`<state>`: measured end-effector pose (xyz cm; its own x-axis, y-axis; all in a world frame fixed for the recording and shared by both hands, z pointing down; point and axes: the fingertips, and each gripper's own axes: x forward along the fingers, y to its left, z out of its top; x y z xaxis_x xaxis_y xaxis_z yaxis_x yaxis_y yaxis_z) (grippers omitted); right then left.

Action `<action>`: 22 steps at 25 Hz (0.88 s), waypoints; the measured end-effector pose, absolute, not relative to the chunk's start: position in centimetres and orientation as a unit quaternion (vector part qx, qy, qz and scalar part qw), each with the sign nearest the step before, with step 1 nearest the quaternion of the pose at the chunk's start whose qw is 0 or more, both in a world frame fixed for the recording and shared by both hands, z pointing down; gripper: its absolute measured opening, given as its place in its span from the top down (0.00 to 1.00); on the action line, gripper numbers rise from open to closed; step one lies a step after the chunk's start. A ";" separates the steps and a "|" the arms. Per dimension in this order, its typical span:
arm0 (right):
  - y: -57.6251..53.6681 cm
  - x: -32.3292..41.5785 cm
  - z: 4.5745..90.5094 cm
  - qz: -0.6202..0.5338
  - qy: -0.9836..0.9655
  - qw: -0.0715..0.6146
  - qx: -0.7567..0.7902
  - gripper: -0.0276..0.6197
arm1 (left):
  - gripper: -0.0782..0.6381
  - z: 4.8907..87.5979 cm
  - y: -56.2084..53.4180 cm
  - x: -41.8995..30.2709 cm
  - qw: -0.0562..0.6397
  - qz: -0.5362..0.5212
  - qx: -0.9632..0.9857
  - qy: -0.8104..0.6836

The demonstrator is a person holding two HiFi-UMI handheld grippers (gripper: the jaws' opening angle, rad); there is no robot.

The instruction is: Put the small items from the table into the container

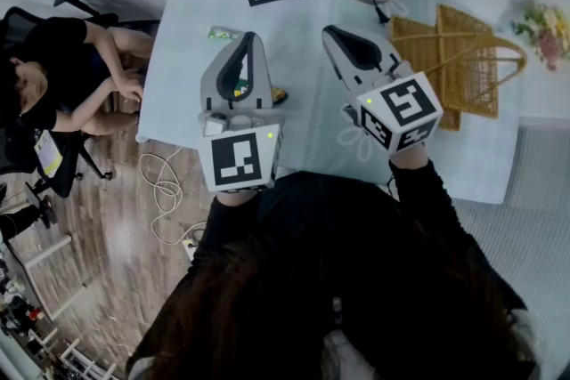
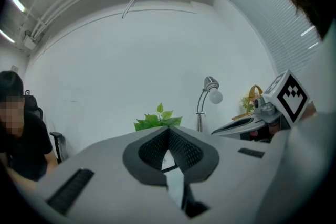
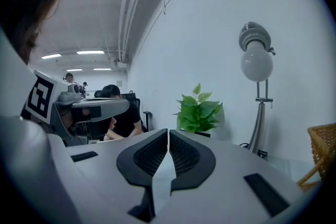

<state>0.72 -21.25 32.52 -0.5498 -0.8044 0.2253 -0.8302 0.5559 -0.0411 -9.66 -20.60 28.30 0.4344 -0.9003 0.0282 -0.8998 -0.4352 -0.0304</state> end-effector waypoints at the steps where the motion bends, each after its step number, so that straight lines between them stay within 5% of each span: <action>1: -21.5 0.2 32.7 0.063 -0.879 0.094 0.463 0.91 | 0.89 28.4 -20.6 -10.2 0.005 -0.021 -0.844 0.536; 22: -24.8 -11.3 43.3 0.103 -0.921 0.215 0.309 0.85 | 0.89 29.9 -20.0 -18.5 -0.010 -0.026 -0.796 0.604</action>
<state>-11.33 -24.80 43.33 -0.7167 -0.5238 0.4603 -0.6126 0.7884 -0.0568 -18.46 -19.97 29.93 0.2683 -0.9619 0.0533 -0.9629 -0.2694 -0.0153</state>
